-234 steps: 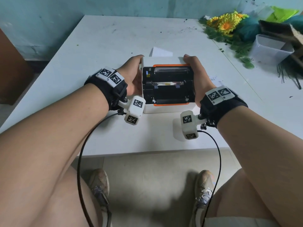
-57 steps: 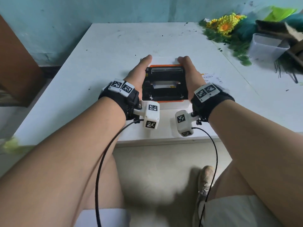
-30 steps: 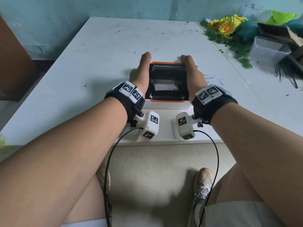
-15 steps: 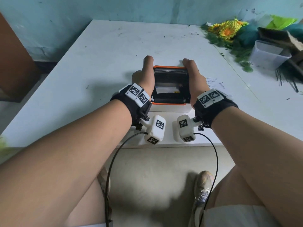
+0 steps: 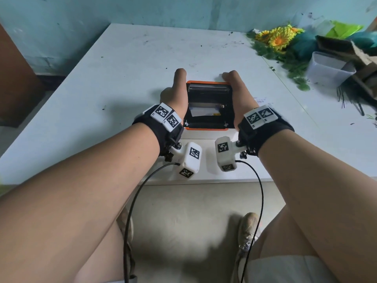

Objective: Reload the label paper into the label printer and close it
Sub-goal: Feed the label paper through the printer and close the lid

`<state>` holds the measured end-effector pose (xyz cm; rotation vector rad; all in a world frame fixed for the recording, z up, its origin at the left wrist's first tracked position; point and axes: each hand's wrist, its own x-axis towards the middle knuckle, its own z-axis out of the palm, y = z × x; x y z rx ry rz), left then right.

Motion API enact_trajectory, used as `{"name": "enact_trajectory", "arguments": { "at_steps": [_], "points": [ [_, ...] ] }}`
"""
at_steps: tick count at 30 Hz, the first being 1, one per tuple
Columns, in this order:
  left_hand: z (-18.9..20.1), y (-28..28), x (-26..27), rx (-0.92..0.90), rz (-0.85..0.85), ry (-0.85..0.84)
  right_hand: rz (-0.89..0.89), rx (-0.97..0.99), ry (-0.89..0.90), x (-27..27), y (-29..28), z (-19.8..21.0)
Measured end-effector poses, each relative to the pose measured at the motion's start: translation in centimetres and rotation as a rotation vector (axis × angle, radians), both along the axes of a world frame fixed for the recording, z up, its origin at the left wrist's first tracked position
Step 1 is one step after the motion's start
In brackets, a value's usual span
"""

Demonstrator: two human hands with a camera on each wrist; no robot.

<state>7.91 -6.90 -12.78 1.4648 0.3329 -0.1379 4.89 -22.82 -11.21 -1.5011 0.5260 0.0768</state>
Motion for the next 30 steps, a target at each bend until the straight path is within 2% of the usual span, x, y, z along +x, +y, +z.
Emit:
{"name": "enact_trajectory", "arguments": {
  "at_steps": [7, 14, 19, 25, 30],
  "points": [
    [0.2, -0.1, 0.2, 0.020, 0.013, -0.016, -0.076, -0.038, -0.066, -0.3, 0.7, -0.1],
    [0.6, -0.2, -0.2, 0.097, 0.066, -0.014, -0.140, -0.067, -0.055, -0.7, 1.7, 0.5],
    [0.6, -0.1, -0.3, 0.096, 0.043, -0.004, -0.131, -0.089, -0.038, -0.3, 1.4, 0.3],
    [0.5, -0.2, -0.3, 0.114, 0.030, -0.002, -0.069, -0.023, -0.025, -0.5, 0.9, 0.3],
    [0.6, 0.0, -0.3, 0.110, 0.039, -0.007, -0.090, -0.041, -0.034, -0.2, 1.0, 0.1]
  ]
}}
